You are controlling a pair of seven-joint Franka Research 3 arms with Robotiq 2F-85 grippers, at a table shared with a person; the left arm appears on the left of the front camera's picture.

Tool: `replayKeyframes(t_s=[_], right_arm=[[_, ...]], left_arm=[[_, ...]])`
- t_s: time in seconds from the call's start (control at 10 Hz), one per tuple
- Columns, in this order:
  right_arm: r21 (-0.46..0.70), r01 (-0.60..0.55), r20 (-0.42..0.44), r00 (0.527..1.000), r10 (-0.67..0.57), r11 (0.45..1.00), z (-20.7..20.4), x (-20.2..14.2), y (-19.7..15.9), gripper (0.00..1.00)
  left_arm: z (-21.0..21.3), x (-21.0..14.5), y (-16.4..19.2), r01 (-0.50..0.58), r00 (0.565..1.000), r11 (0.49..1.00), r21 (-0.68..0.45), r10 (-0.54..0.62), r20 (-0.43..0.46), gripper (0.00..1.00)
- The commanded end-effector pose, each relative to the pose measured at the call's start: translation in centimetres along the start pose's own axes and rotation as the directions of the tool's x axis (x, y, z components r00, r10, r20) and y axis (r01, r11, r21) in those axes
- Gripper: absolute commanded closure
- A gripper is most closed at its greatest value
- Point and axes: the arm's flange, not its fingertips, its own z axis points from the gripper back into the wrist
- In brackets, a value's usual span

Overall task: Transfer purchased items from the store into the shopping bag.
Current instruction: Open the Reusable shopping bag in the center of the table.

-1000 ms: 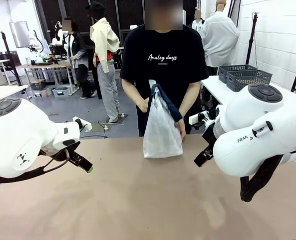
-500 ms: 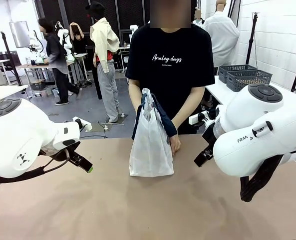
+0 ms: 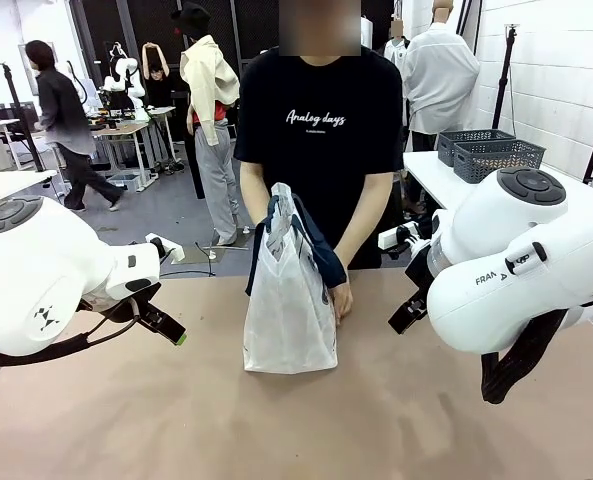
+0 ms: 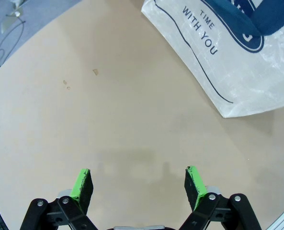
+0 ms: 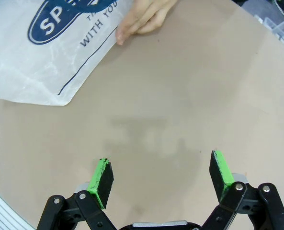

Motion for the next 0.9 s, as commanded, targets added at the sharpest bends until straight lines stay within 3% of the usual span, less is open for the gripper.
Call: replayKeyframes(t_s=[0.0,0.5,0.6,0.8], right_arm=[[0.0,0.0,0.0,1.0,0.0,1.0,0.0,0.0,0.0,0.0],[0.0,0.0,0.0,1.0,0.0,1.0,0.0,0.0,0.0,0.0],[0.0,0.0,0.0,1.0,0.0,1.0,0.0,0.0,0.0,0.0],[0.041,0.031,-0.037,0.999,-0.029,0.999,0.6,1.8,0.8,0.0]], left_arm=[[0.0,0.0,0.1,-0.002,1.0,1.0,0.001,0.002,0.0,0.0],[0.0,0.0,0.0,0.0,1.0,1.0,0.0,0.0,0.0,0.0],[0.1,0.6,-0.7,0.03,1.0,0.997,-0.073,-0.031,-0.004,0.0],[1.5,2.0,-0.8,-0.017,0.999,0.98,-0.199,0.009,-0.04,0.0]])
